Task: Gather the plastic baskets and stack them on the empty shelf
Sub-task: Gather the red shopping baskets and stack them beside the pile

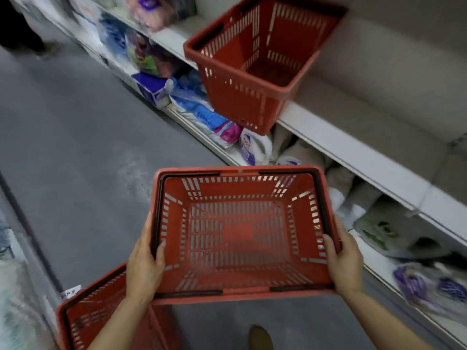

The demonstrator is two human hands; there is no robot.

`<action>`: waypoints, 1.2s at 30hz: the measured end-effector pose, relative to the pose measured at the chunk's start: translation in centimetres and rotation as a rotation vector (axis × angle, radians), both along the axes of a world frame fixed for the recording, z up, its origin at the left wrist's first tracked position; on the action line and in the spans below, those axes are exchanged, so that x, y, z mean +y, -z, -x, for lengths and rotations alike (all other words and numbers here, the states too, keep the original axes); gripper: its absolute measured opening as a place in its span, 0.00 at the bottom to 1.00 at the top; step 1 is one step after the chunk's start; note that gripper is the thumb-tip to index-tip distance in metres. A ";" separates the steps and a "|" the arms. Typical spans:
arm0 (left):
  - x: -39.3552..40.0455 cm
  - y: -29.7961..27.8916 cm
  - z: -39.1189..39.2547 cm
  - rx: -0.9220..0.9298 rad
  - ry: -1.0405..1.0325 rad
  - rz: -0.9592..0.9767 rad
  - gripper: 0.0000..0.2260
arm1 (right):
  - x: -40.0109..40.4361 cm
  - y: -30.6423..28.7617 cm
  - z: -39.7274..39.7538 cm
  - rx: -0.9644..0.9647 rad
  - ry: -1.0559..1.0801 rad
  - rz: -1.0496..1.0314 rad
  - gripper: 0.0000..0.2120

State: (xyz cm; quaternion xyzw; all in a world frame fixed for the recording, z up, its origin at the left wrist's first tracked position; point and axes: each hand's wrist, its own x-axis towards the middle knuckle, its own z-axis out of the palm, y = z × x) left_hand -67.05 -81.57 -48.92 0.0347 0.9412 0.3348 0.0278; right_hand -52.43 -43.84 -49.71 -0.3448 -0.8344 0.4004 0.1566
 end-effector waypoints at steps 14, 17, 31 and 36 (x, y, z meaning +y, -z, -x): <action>9.5 -24.3 -9.9 0.158 0.187 -0.088 0.36 | 4.2 -22.3 -19.7 0.189 0.275 -0.148 0.26; 11.6 -29.8 -12.6 0.222 0.212 -0.144 0.37 | 5.8 -28.0 -22.8 0.290 0.324 -0.215 0.25; 31.9 -52.6 -22.3 0.542 0.361 -0.337 0.32 | 22.1 -49.2 -36.3 0.576 0.506 -0.466 0.24; 44.9 -55.1 -25.9 0.483 0.506 -0.278 0.31 | 31.7 -53.2 -43.8 0.462 0.562 -0.491 0.19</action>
